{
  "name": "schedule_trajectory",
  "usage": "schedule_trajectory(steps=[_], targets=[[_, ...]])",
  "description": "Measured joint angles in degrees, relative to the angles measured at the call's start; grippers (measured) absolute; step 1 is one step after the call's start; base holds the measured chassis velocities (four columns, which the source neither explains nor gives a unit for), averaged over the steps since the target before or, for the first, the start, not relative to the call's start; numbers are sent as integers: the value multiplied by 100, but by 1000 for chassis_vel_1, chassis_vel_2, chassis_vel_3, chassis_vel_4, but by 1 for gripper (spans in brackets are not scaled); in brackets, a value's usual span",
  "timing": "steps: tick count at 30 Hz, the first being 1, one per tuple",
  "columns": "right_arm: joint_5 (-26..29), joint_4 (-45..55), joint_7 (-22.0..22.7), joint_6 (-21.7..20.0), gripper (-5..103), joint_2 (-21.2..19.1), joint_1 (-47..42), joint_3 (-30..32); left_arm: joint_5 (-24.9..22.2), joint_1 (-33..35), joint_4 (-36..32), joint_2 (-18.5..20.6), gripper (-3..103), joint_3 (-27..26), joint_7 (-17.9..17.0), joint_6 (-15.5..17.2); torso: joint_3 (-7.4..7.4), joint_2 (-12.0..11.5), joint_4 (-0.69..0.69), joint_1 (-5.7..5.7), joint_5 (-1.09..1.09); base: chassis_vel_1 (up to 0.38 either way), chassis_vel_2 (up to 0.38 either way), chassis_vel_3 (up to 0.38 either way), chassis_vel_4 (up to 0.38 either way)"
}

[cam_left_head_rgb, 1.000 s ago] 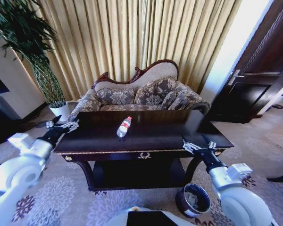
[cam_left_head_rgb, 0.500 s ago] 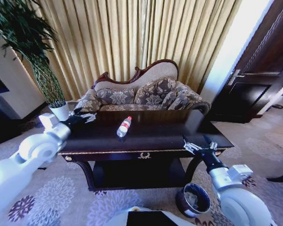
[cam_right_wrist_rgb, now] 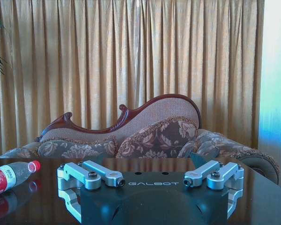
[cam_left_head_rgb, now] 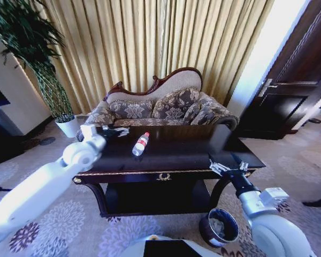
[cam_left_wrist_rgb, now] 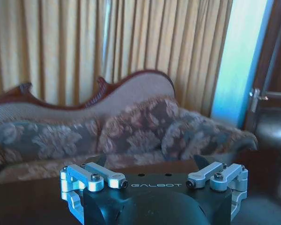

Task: Move to the front of the table and place the trash on the table into the trash bin.

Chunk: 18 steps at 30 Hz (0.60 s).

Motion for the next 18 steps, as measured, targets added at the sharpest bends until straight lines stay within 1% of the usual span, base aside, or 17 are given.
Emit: schedule_trajectory(steps=[3, 5, 6, 7, 8, 11, 15, 16, 17, 18], targets=[[2, 0, 9, 0, 100, -5, 27, -1, -471, -229, 8, -186, 100, 209, -483, 616, 0, 0, 2, 0, 0, 0, 0, 0, 0], [2, 0, 9, 0, 100, -5, 27, -1, -487, -235, 9, -191, 100, 212, -502, 641, 0, 0, 2, 0, 0, 0, 0, 0, 0], [3, -4, 11, 1, 100, 9, 35, -7, -844, -351, 79, -299, 100, 282, -859, 1002, 0, 0, 2, -1, -1, 0, 0, 0, 0], [1, -8, 12, 1, 100, 22, 35, -11, -1024, -433, 162, -377, 100, 343, -1078, 1140, 0, 0, 2, -1, -1, 0, 0, 0, 0], [-1, -10, 12, 2, 100, 30, 32, -12, -1094, -481, 226, -428, 100, 392, -1162, 1191, 0, 0, 1, -1, 0, 0, 0, 0, 0], [-4, -15, 13, 5, 100, 38, 28, -13, -1185, -561, 333, -511, 100, 475, -1205, 1237, 0, 0, 1, -1, -1, 0, 0, 0, 0], [-8, -18, 14, 12, 100, 36, 15, -12, -1371, -768, 552, -773, 100, 700, -1239, 1407, 0, 1, 1, -1, -1, 0, 0, 0, 0], [-8, -18, 14, 12, 100, 36, 15, -12, -1371, -768, 552, -773, 100, 700, -1239, 1407, 0, 1, 1, -1, -1, 0, 0, 0, 0], [-10, -18, 14, 13, 100, 36, 9, -11, -1382, -800, 586, -829, 100, 743, -1250, 1449, 0, 1, 1, -1, -1, 0, 0, 0, 0], [-14, -19, 16, 16, 100, 36, 1, -8, -1388, -853, 644, -931, 100, 823, -1282, 1560, 0, 0, 0, -1, -1, 0, 0, 0, 0]])
